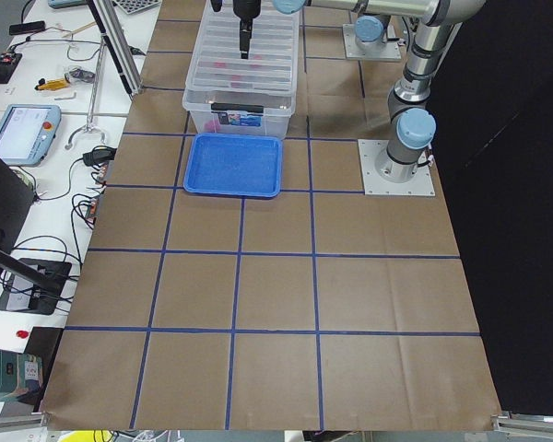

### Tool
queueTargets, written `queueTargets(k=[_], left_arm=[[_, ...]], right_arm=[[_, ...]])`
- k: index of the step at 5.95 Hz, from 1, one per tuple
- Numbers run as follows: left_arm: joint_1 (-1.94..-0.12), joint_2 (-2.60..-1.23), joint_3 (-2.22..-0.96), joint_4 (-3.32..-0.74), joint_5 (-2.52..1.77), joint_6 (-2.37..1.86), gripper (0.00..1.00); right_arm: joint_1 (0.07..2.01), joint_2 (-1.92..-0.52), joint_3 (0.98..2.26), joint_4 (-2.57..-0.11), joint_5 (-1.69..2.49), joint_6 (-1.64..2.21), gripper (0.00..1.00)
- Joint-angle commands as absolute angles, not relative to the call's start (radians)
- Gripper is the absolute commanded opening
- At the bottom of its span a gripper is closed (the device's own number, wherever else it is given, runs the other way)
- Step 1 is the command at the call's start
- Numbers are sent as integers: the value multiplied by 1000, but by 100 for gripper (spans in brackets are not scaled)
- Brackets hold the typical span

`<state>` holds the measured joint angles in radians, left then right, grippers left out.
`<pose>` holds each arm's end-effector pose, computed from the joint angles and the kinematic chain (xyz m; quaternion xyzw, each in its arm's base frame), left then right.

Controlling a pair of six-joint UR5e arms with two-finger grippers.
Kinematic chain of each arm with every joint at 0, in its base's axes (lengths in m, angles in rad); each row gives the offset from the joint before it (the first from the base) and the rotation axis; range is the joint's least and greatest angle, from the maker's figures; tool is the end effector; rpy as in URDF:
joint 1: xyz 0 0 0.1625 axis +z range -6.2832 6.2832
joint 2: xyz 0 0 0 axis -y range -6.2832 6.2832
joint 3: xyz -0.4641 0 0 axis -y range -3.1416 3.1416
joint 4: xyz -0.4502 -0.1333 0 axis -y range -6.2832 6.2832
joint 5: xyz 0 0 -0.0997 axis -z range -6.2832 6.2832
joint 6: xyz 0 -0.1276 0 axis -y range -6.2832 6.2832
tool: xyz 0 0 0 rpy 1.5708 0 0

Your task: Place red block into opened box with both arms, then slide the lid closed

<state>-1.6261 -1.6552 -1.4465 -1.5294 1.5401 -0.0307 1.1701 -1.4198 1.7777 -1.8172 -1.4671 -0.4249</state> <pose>-0.1701 -0.5902 0.5239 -0.0129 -0.9990 0.0399 0.0171 -0.0899 -0.5879 0.3264 -0.0092 0.9971 0.0302 0.0697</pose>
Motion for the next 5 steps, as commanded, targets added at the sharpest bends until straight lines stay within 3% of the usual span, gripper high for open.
queueTargets(k=[1, 5], left_arm=[[-1626, -1655, -1447, -1529, 1542, -32, 98], [-1628, -1655, -1447, -1529, 1540, -32, 98]], right_arm=[[1196, -1424, 1786, -1818, -1450, -425, 100], [1213, -1437, 1792, -1816, -1422, -425, 100]])
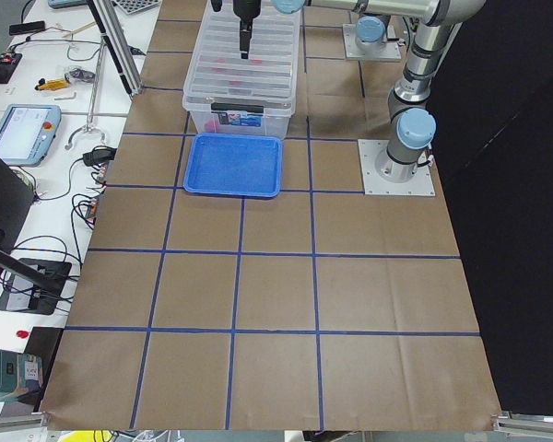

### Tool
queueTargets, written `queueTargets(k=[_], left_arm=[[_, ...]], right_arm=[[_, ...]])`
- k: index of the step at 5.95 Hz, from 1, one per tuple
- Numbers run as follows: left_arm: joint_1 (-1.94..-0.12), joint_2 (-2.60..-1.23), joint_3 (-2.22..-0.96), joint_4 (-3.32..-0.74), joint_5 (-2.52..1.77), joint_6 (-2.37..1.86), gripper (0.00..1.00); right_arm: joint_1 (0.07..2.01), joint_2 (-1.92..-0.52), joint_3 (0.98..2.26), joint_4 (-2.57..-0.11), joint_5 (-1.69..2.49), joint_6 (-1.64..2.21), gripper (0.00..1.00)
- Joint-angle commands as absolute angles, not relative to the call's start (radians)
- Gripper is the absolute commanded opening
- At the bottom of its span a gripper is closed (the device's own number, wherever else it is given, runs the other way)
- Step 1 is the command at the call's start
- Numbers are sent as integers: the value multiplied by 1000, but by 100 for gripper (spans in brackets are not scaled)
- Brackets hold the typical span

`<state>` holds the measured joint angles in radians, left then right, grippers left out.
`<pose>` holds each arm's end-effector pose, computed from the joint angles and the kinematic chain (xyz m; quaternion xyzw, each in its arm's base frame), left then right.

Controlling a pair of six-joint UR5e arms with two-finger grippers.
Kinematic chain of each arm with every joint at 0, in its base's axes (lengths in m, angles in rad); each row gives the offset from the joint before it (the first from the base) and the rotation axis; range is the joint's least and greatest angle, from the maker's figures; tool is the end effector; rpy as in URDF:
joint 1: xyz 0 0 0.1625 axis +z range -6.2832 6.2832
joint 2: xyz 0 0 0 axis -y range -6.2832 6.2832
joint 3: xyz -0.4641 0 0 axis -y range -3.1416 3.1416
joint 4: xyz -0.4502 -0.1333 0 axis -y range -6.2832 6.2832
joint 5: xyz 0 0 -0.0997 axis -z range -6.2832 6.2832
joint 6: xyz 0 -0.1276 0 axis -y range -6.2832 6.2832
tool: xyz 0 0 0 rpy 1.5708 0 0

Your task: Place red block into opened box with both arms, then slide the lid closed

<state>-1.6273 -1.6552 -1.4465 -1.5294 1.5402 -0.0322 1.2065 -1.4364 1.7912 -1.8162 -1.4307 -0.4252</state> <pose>-0.1708 -0.5900 0.5239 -0.0128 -0.9990 0.0399 0.0171 -0.0618 -0.5861 0.3295 -0.0265 0.9957 0.0235 0.0855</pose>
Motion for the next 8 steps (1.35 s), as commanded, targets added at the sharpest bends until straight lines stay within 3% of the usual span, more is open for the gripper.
queueTargets(k=[1, 3, 7, 8], left_arm=[[-1628, -1657, -1447, -1529, 1540, -31, 98], [-1629, -1657, -1447, -1529, 1540, -31, 98], [-1629, -1658, -1445, -1529, 1539, -32, 98], [-1629, -1655, -1445, -1531, 1542, -32, 98]], right_arm=[[1224, -1437, 1792, -1816, -1422, -423, 100], [1224, -1483, 1748, -1818, -1445, -422, 100], [1457, -1464, 1400, -1500, -1555, -28, 100], [1510, -1463, 1361, -1456, -1555, 112, 100]])
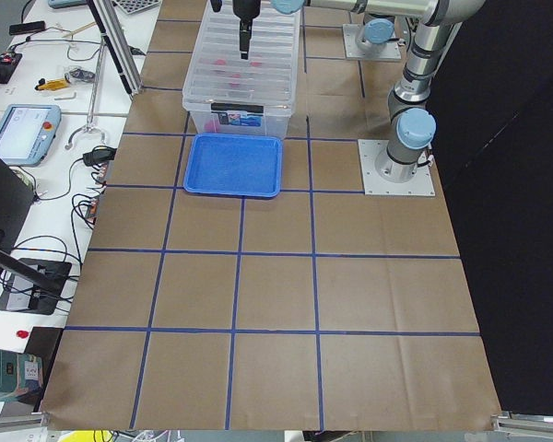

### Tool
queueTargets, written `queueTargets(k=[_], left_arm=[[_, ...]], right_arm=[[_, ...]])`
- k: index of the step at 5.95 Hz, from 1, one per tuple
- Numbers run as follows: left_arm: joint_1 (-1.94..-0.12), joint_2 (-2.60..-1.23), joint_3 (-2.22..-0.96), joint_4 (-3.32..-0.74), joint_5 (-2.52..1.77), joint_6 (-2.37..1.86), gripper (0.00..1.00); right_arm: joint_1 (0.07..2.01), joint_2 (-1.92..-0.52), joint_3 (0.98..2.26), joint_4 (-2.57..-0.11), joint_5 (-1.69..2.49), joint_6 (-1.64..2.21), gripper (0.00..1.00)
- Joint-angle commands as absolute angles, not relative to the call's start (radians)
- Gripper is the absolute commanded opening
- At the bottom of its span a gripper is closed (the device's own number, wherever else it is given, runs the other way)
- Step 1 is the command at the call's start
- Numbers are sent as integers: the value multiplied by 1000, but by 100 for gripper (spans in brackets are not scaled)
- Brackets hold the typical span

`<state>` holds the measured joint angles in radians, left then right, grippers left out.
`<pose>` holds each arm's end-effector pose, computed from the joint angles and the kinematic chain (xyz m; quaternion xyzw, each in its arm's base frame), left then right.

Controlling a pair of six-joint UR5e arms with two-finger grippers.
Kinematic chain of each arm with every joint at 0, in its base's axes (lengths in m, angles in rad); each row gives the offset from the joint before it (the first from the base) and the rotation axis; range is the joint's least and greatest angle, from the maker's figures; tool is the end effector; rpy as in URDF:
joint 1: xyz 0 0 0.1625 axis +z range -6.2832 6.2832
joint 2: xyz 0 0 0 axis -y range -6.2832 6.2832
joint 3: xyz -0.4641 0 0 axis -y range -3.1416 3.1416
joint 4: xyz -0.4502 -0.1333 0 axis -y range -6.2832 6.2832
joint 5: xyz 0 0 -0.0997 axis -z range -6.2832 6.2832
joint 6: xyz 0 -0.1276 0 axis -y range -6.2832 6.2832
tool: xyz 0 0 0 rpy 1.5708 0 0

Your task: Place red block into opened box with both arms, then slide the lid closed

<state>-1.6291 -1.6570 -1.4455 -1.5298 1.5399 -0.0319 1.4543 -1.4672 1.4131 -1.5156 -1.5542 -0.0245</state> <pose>-0.1719 -0.5904 0.5233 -0.0138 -0.9990 0.0393 0.0172 0.0651 -0.6088 0.5208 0.0460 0.9989 0.0000 0.0083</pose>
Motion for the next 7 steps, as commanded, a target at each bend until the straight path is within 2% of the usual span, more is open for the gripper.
queueTargets(k=[1, 7], left_arm=[[-1629, -1661, -1434, -1529, 1540, -34, 98], [-1629, -1658, -1447, -1529, 1542, -32, 98]], right_arm=[[1570, -1468, 1359, -1456, -1589, 171, 100], [1594, -1497, 1371, -1399, -1611, 190, 100]])
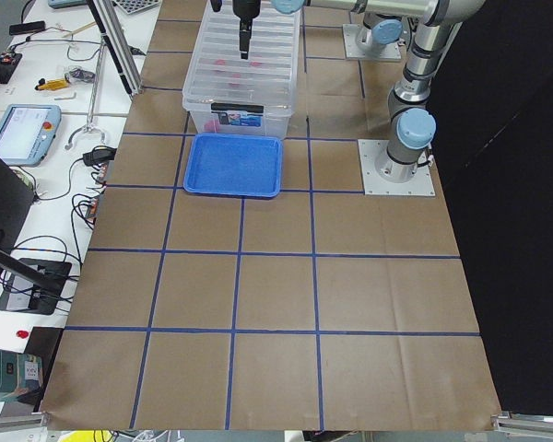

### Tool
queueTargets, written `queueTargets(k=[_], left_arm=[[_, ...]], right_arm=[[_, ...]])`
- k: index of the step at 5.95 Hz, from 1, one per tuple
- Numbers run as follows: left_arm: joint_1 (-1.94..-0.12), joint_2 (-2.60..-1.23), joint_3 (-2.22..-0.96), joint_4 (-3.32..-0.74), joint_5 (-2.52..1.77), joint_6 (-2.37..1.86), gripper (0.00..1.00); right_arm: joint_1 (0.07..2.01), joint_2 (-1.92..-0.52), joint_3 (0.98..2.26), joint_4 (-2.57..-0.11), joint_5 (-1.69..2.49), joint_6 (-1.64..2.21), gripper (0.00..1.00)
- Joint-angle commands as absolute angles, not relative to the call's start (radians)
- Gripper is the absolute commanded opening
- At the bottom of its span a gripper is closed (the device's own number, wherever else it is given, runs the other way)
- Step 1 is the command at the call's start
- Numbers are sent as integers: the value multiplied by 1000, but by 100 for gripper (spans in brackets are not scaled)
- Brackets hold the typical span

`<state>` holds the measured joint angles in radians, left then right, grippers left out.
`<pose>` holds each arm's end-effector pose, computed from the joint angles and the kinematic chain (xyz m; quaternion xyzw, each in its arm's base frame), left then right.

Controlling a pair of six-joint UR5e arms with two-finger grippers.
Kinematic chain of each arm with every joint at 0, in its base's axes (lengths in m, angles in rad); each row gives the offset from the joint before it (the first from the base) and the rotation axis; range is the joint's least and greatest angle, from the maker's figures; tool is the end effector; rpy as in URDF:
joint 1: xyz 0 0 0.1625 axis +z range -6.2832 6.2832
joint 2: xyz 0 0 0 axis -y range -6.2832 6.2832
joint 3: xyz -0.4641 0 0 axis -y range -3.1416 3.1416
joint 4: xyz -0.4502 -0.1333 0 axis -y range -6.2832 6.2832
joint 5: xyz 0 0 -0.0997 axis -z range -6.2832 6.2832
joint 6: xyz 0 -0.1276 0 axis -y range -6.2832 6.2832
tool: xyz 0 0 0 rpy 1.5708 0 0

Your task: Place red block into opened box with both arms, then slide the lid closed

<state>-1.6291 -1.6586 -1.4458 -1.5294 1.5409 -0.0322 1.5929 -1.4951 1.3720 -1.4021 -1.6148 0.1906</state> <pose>-0.1718 -0.5910 0.5222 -0.0136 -0.9990 0.0386 0.0167 0.1404 -0.5727 0.5487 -0.0836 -0.9960 -0.0203 0.0243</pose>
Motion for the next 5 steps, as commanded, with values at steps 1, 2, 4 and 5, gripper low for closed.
queueTargets(k=[1, 2, 4, 5], left_arm=[[-1629, -1657, -1447, -1529, 1542, -32, 98], [-1628, -1669, -1421, -1528, 1542, -34, 98], [-1626, -1666, -1420, -1534, 1543, -34, 98], [-1614, -1666, -1424, -1532, 1542, -34, 98]], right_arm=[[1594, -1497, 1371, -1397, -1609, 187, 100], [1594, -1496, 1371, -1397, -1611, 186, 100], [1594, -1496, 1373, -1397, -1609, 186, 100], [1594, -1497, 1376, -1399, -1609, 184, 100]])
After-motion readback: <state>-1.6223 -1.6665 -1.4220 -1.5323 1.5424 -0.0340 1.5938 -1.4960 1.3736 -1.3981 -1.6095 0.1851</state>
